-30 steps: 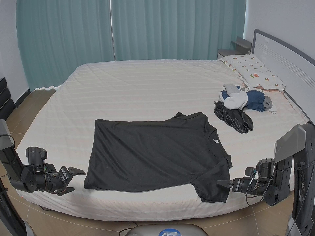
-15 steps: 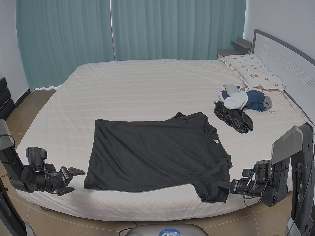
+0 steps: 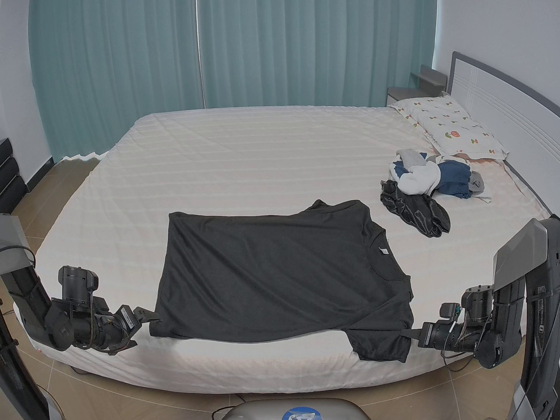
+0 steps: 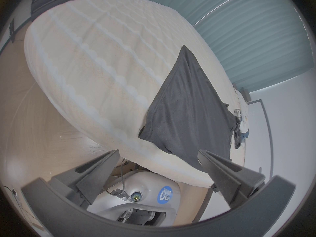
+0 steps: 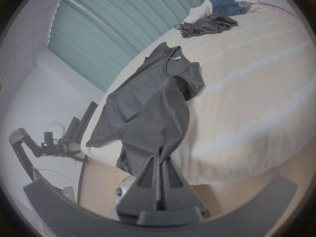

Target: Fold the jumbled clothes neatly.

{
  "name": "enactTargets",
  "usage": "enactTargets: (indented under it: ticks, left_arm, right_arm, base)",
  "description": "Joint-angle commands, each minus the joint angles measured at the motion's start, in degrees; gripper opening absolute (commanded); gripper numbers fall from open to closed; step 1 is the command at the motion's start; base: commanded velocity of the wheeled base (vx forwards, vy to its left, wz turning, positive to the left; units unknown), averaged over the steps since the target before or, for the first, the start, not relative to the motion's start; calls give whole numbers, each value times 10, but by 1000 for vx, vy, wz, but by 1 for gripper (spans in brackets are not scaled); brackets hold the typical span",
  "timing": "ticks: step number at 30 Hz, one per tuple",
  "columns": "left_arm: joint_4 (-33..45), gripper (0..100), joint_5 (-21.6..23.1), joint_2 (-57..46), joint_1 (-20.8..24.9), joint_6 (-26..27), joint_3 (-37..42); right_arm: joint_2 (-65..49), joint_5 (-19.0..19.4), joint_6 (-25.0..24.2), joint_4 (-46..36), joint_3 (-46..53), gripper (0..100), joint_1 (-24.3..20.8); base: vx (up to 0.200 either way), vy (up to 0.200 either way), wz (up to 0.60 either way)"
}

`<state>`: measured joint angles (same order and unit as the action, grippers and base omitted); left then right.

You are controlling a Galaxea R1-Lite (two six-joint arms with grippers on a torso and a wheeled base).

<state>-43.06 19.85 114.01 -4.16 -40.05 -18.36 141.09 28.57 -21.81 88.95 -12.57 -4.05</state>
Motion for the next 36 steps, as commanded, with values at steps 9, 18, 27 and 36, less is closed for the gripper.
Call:
enactTargets:
  ticks: [9, 18, 27, 36]
  left_arm:
    - [-1, 100, -48, 33, 49, -3, -20]
    - [-4, 100, -135, 79, 90, -5, -51]
    - [-16, 100, -172, 112, 100, -7, -79]
    - [-16, 0, -175, 116, 104, -23, -83]
  right_arm:
    - [-28, 3, -1, 8, 18, 0, 5]
    - [-31, 4, -1, 9, 25, 0, 5]
    - [-35, 4, -2, 8, 26, 0, 4]
    - [-35, 5, -2, 8, 28, 0, 4]
  base:
    - [0, 0, 0]
    - [0, 0, 0]
    - [0, 0, 0]
    - [0, 0, 0]
